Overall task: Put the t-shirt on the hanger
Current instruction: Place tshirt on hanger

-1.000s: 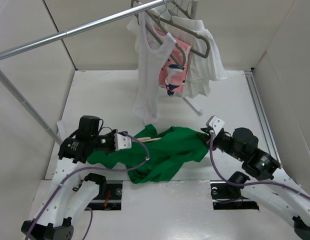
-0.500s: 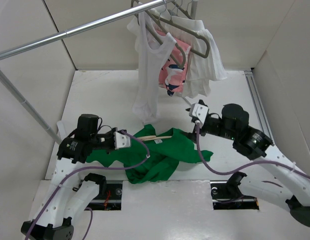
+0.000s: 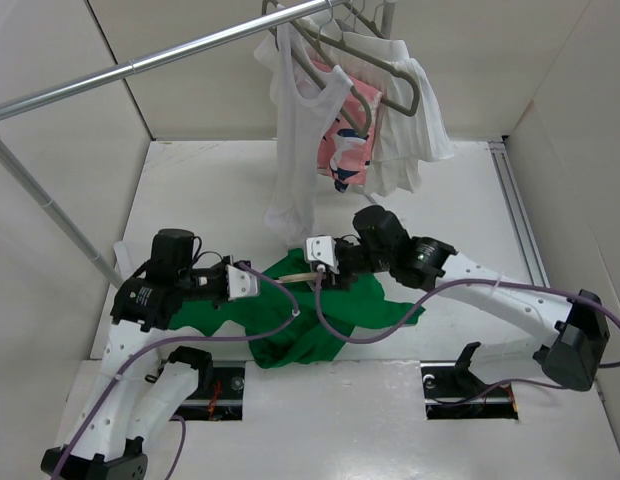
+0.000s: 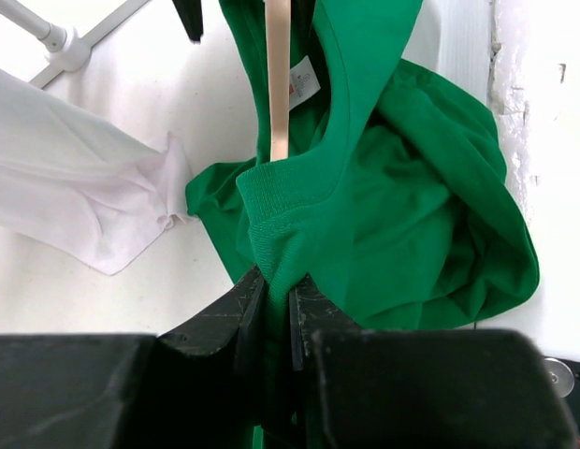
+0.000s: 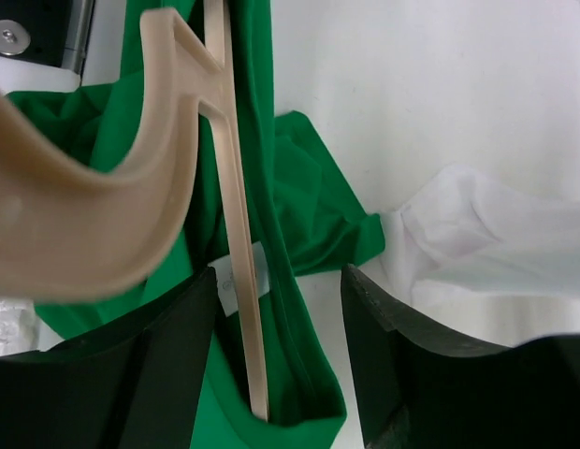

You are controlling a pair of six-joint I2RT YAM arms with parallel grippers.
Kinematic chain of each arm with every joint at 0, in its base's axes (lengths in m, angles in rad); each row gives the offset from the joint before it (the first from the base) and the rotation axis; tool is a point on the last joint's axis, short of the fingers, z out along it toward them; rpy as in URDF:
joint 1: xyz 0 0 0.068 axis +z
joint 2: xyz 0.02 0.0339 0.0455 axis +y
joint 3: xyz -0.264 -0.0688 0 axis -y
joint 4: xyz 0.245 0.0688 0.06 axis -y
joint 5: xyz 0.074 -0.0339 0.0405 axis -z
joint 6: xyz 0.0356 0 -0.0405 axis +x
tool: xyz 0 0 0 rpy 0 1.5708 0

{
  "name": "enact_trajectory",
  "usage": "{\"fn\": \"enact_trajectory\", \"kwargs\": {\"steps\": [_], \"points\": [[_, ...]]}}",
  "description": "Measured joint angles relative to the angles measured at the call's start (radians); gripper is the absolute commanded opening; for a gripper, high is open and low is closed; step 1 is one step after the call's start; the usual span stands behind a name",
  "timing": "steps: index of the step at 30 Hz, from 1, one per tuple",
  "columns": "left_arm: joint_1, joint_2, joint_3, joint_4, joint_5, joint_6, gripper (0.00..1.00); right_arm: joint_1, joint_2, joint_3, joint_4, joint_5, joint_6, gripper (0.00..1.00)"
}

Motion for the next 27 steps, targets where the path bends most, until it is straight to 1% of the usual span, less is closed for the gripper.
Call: {"fn": "enact_trajectory", "kwargs": {"steps": [2, 6, 9, 10, 11, 12, 17, 21, 25, 26, 27], "points": [[0.0, 0.0, 0.0, 0.002, 0.003, -0.007, 0.0, 0.006, 0.016, 0.003, 0.014, -0.002, -0.002, 0.59], [0.0, 0.0, 0.0, 0.007, 0.006, -0.016, 0.0, 0.006, 0.049, 0.005, 0.026, -0.001, 0.002, 0.53], [0.0, -0.001, 0.0, 0.009, 0.008, -0.026, 0.0, 0.006, 0.053, 0.005, 0.037, 0.016, 0.02, 0.43], [0.001, -0.003, 0.0, 0.015, 0.008, -0.034, 0.0, 0.006, 0.055, 0.005, 0.043, 0.018, 0.025, 0.23], [0.003, -0.005, 0.0, 0.024, 0.008, -0.042, 0.0, 0.006, 0.058, 0.005, 0.05, 0.016, 0.029, 0.08], [0.006, -0.006, 0.0, 0.033, 0.002, -0.049, 0.0, 0.006, 0.064, 0.004, 0.055, 0.016, 0.039, 0.0], [0.011, -0.007, 0.002, 0.045, -0.033, -0.039, 0.0, 0.019, 0.055, 0.001, 0.041, 0.039, 0.076, 0.0], [-0.002, -0.035, 0.002, 0.07, -0.08, 0.008, 0.0, 0.004, -0.044, 0.003, -0.049, 0.076, 0.1, 0.0], [-0.008, -0.097, 0.002, 0.142, -0.159, -0.004, 0.16, -0.026, -0.167, 0.061, -0.208, 0.134, 0.118, 0.0], [-0.008, -0.109, 0.002, 0.166, -0.18, -0.014, 0.26, -0.031, -0.195, 0.084, -0.249, 0.149, 0.121, 0.0], [-0.007, -0.121, 0.002, 0.185, -0.204, -0.022, 0.33, -0.035, -0.222, 0.104, -0.29, 0.164, 0.126, 0.0]]}}
